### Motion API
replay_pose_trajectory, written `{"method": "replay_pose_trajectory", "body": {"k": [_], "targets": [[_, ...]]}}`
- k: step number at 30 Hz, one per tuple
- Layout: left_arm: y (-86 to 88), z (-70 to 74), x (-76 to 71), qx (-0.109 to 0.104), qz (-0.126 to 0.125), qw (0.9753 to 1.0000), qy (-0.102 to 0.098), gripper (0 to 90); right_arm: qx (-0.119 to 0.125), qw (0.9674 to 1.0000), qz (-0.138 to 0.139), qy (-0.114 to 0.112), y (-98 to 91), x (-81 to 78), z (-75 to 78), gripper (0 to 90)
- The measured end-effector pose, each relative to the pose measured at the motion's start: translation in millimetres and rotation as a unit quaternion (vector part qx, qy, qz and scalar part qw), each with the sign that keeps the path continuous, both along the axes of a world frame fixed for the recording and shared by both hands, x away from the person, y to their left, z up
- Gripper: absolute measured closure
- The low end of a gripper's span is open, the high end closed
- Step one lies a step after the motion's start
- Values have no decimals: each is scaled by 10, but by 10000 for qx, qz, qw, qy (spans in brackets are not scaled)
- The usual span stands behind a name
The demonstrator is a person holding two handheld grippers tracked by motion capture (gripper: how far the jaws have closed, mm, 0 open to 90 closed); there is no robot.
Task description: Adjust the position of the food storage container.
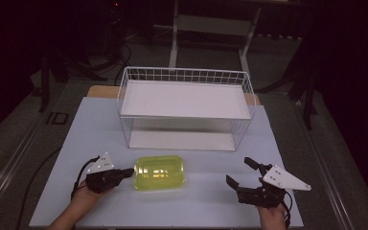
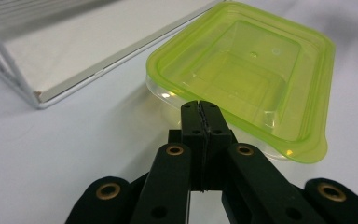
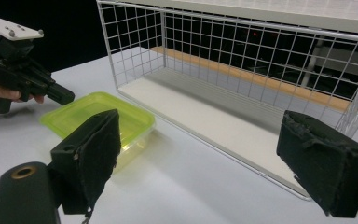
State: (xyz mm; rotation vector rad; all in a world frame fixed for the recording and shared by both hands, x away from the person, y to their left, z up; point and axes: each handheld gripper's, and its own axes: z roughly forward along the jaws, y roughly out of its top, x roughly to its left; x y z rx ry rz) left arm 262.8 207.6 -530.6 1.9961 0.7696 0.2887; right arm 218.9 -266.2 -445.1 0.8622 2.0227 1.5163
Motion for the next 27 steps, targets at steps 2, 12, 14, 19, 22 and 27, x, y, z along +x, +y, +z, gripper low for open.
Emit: {"method": "replay_pose_trajectory", "body": {"k": [2,12,14,19,22,27], "targets": [[-22,-4,34,-2,8,10000,-16,900,-11,10000,4,9,-1,-4,-3,136],[-221,-19,127,-57,-99,9999,-12,900,-46,10000,-26,13,-20,-11,-16,136],[-262,-21,135,-56,-154,9999,-11,900,-36,10000,-16,33,-20,-9,-21,136],[-342,-26,162,-66,-216,9997,23,900,-56,10000,5,50,-12,3,-29,136],[-417,-34,197,-88,-282,9996,19,900,-82,9999,30,75,-3,10,-40,137],[-517,-49,226,-84,-356,9993,15,900,-110,9999,56,90,5,12,-51,138]]}}
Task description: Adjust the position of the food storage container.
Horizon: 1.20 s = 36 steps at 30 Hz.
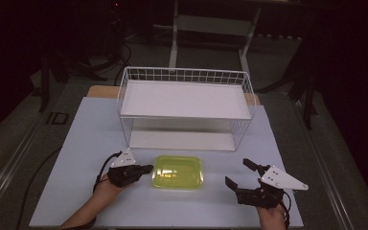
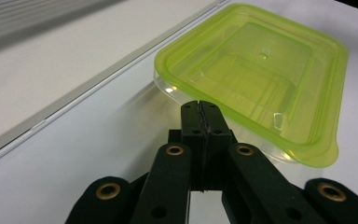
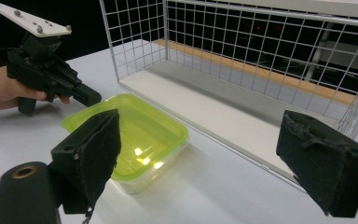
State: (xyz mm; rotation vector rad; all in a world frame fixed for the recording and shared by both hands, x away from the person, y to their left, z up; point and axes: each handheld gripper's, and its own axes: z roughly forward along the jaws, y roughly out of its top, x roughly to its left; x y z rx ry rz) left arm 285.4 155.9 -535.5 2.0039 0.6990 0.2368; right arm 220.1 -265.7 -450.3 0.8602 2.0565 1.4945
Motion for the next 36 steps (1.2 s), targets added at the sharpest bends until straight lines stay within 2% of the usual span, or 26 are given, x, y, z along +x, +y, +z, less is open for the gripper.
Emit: {"method": "replay_pose_trajectory", "body": {"k": [5,12,16,18,21,22,23,24,27,30,33,36], "targets": [[-63,-10,20,6,-40,10000,25,900,1,10000,12,1,4,-3,-3,138],[-149,-10,41,-115,-98,9999,11,900,41,10000,1,10,-6,-6,-4,138],[-131,39,27,-183,-128,9997,-16,900,42,10000,7,9,-5,-6,-4,138],[-75,118,9,-293,-109,9995,-59,898,20,10000,10,15,0,-4,-7,138],[-29,200,-37,-364,-28,9992,-188,784,-31,10000,35,35,10,-4,-19,137],[-29,200,-37,-364,-28,9992,-188,711,-31,10000,35,35,10,-4,-19,137],[-22,229,-52,-387,29,9991,-186,711,-29,10000,54,31,12,-3,-23,137],[1,281,-79,-532,39,9984,-163,642,-40,10000,46,27,17,-4,-24,137],[13,340,-117,-722,135,9972,-127,362,-10,9999,107,12,44,-3,-16,123],[7,391,-144,-779,200,9968,0,114,-49,9997,237,0,77,6,2,111],[-10,426,-161,-858,196,9961,70,17,-161,9997,193,19,116,16,18,112],[-59,457,-187,-800,248,9965,30,16,-279,9996,38,28,144,35,24,156]]}}
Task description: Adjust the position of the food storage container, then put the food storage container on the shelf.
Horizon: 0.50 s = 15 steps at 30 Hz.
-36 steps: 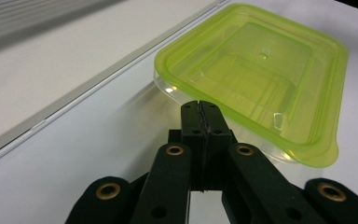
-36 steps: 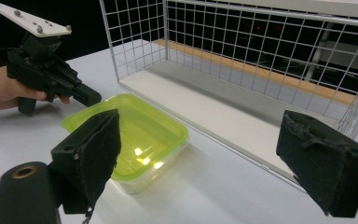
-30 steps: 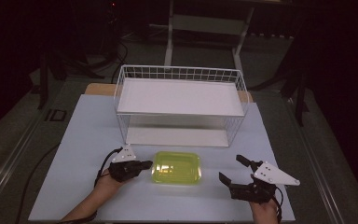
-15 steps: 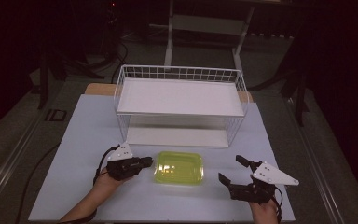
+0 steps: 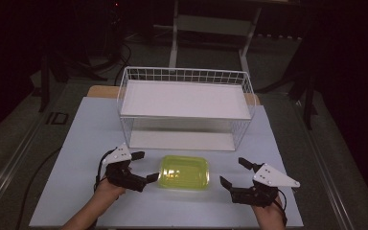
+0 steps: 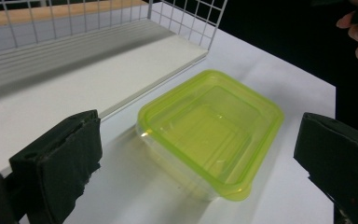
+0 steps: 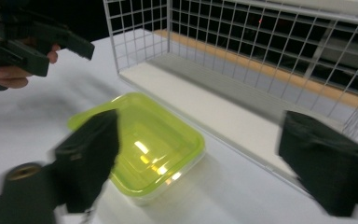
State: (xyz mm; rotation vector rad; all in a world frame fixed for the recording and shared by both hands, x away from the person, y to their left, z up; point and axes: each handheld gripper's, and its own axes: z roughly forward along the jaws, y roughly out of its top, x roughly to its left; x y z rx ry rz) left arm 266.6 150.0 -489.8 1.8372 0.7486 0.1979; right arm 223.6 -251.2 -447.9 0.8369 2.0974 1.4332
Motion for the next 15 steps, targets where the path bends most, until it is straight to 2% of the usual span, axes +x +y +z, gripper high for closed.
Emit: {"method": "replay_pose_trajectory", "body": {"k": [1,2,3,5,7,9,11,12,15], "targets": [[-35,6,-5,27,-92,9999,78,17,0,9999,60,136,1,21,1,144],[-35,6,-5,27,-92,9999,78,17,0,9999,60,136,1,21,1,144],[-56,3,-8,46,-99,9999,97,17,64,9996,79,265,-9,54,-2,149],[-81,-6,-6,12,-139,9999,84,17,145,9996,11,238,-13,76,-14,149],[-94,-16,11,-17,-128,9999,90,17,150,9988,154,434,-17,123,-23,148],[-98,-17,25,20,-49,10000,31,17,12,9989,56,473,1,142,-32,145],[-96,-10,55,13,-72,9998,158,17,-69,9990,-1,433,23,156,-39,135],[-96,-7,62,0,-18,9999,151,17,-25,9988,55,484,32,169,-39,133],[-88,5,108,-169,-46,9991,396,17,-43,9971,-70,758,72,247,-44,130]]}}
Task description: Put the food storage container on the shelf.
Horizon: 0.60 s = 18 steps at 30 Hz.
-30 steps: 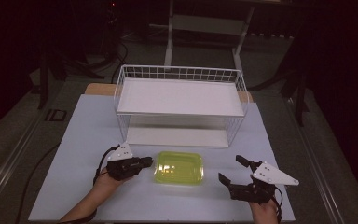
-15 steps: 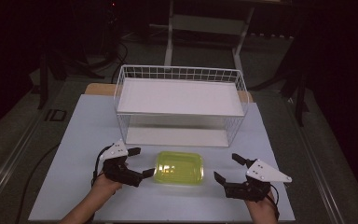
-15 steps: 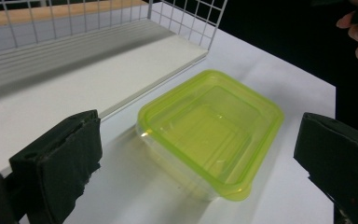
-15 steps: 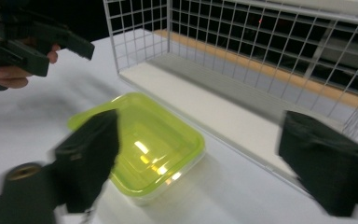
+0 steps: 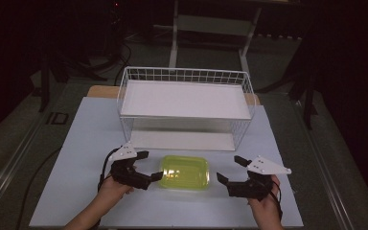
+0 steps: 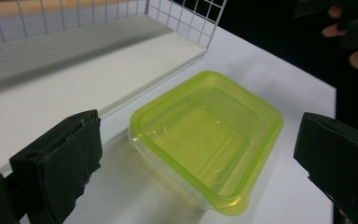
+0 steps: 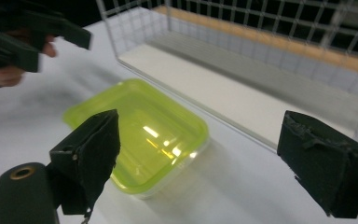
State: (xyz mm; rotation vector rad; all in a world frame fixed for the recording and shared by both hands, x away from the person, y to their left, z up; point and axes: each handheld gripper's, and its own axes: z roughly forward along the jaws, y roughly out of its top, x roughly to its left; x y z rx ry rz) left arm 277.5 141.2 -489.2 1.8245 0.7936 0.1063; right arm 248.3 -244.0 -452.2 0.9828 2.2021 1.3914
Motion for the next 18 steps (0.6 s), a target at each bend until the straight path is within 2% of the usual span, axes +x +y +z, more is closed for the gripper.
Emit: {"method": "replay_pose_trajectory", "body": {"k": [1,3,5,7,9,12,14,16,18], "targets": [[2,4,14,-18,17,10000,93,17,64,9998,15,206,9,43,-9,119],[9,4,47,-80,19,9992,389,17,202,9985,-246,438,41,129,-32,116],[14,-7,65,-82,129,9986,498,17,359,9957,-394,755,74,211,-46,116],[14,-15,95,-97,271,9970,725,17,530,9922,-260,1100,99,274,-65,132],[12,-24,123,-103,357,9951,912,17,598,9879,-325,1391,135,320,-89,137],[-13,-37,161,-87,413,9917,1218,23,782,9786,-368,1865,165,396,-141,157],[-39,-54,181,-29,500,9886,1418,48,829,9740,-436,2063,174,434,-177,170],[-61,-83,202,-50,549,9852,1625,58,924,9670,-493,2325,175,468,-217,179],[-73,-116,221,-53,595,9815,1817,88,1160,9548,-501,2691,160,504,-271,209]]}}
